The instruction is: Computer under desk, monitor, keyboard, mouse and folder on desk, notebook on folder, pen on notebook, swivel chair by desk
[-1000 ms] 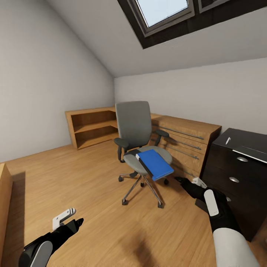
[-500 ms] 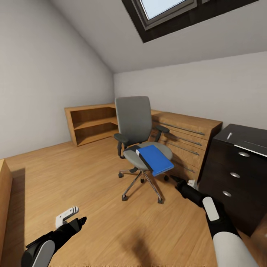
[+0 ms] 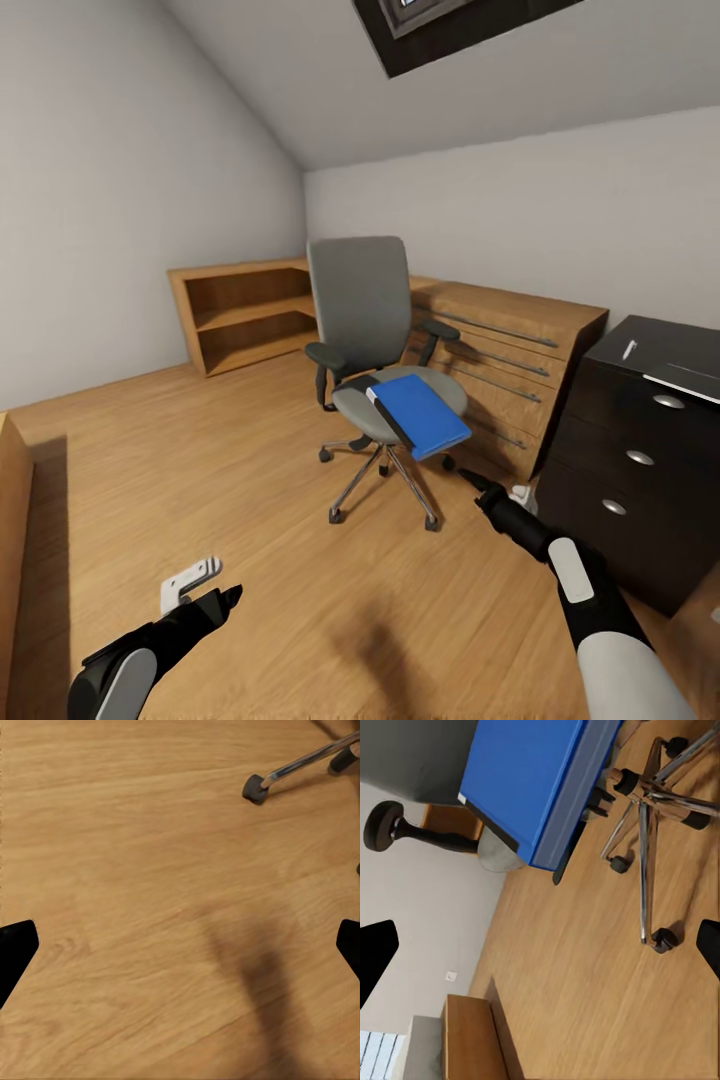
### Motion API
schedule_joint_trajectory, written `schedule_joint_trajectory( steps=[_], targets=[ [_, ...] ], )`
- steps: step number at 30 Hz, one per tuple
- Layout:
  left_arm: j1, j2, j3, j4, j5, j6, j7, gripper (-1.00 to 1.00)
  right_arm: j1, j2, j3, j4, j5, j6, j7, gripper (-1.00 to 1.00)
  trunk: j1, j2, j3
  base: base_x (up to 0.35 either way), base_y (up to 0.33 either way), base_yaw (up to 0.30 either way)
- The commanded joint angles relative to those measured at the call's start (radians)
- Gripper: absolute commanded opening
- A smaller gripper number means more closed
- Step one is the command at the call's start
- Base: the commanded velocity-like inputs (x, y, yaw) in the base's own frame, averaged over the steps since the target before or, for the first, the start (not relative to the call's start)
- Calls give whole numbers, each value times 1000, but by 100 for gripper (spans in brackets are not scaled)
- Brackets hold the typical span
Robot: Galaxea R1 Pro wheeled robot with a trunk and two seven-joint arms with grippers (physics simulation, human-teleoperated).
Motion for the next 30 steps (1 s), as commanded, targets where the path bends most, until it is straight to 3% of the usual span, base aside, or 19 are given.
schedule_joint_trajectory(
  steps=[1, 7, 17, 24, 30],
  targets=[
    [-1, 0, 0, -1, 11, 3, 9, 100, -1, 0, -3, 1, -5, -7, 9, 100, 0, -1, -5, 0, 0, 0],
    [-1, 0, -1, -1, 11, 2, 9, 100, 0, -7, -3, 4, -2, -40, 62, 100, 3, -2, -28, 0, 0, 0],
    [-1, -1, -3, -1, 12, 2, 5, 100, 0, -40, -2, 58, -9, -107, 123, 100, 6, -4, -59, 0, 0, 0],
    [-1, 3, -14, -1, 12, 3, -65, 100, -1, -41, -3, 80, -10, -107, 128, 100, 9, -5, -82, 0, 0, 0],
    [-1, 3, -15, -1, 12, 3, -90, 100, 0, -41, -2, 81, -11, -107, 151, 100, 12, -7, -106, 0, 0, 0]
  ],
)
